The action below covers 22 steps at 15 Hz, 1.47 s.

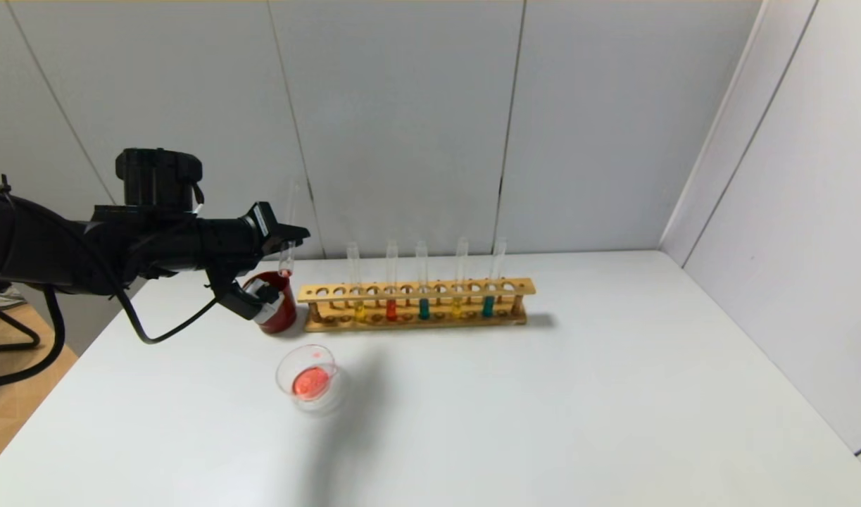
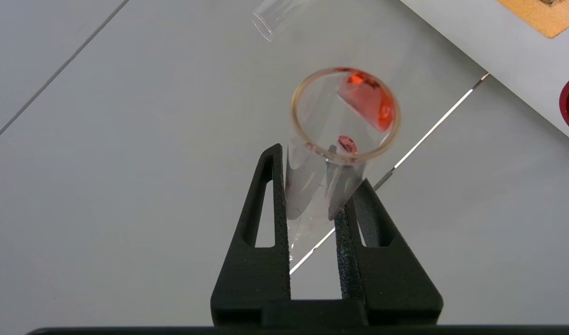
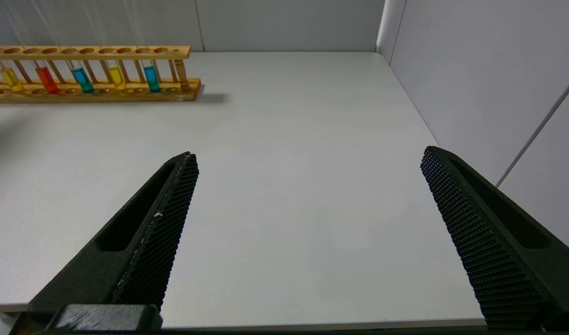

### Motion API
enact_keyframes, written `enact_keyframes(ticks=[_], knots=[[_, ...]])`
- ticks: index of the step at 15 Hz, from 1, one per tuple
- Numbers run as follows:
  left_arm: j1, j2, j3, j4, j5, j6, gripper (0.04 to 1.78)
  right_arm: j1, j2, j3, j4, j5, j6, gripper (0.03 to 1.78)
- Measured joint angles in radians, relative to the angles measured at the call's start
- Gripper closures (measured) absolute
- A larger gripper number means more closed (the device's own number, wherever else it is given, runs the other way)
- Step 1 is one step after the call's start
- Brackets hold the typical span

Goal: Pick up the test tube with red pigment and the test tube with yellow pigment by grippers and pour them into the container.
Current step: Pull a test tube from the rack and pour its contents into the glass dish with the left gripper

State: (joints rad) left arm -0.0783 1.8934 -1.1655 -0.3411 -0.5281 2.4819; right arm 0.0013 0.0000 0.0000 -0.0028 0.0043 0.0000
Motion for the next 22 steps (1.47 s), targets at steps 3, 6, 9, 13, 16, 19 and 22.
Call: enact_keyframes(ticks=[3,6,9,13,16,19,22], knots=[[-0.003,-0.007,0.000,-0.001,0.012,0.016,1.49,0.000,0.000,0.000,0.000,0.000,0.000,0.06],[-0.011,-0.016,0.000,-0.022,0.014,0.036,1.49,0.000,0.000,0.000,0.000,0.000,0.000,0.06],[-0.016,-0.021,0.005,-0.036,0.013,0.044,1.49,0.000,0.000,0.000,0.000,0.000,0.000,0.06],[-0.027,-0.036,0.010,-0.036,0.006,0.110,1.49,0.000,0.000,0.000,0.000,0.000,0.000,0.06],[-0.034,-0.042,0.011,-0.040,0.003,0.146,1.49,0.000,0.000,0.000,0.000,0.000,0.000,0.06],[-0.036,-0.048,0.013,-0.050,0.003,0.169,1.49,0.000,0.000,0.000,0.000,0.000,0.000,0.06],[-0.037,-0.055,0.020,-0.095,0.009,0.195,1.49,0.000,0.000,0.000,0.000,0.000,0.000,0.06]])
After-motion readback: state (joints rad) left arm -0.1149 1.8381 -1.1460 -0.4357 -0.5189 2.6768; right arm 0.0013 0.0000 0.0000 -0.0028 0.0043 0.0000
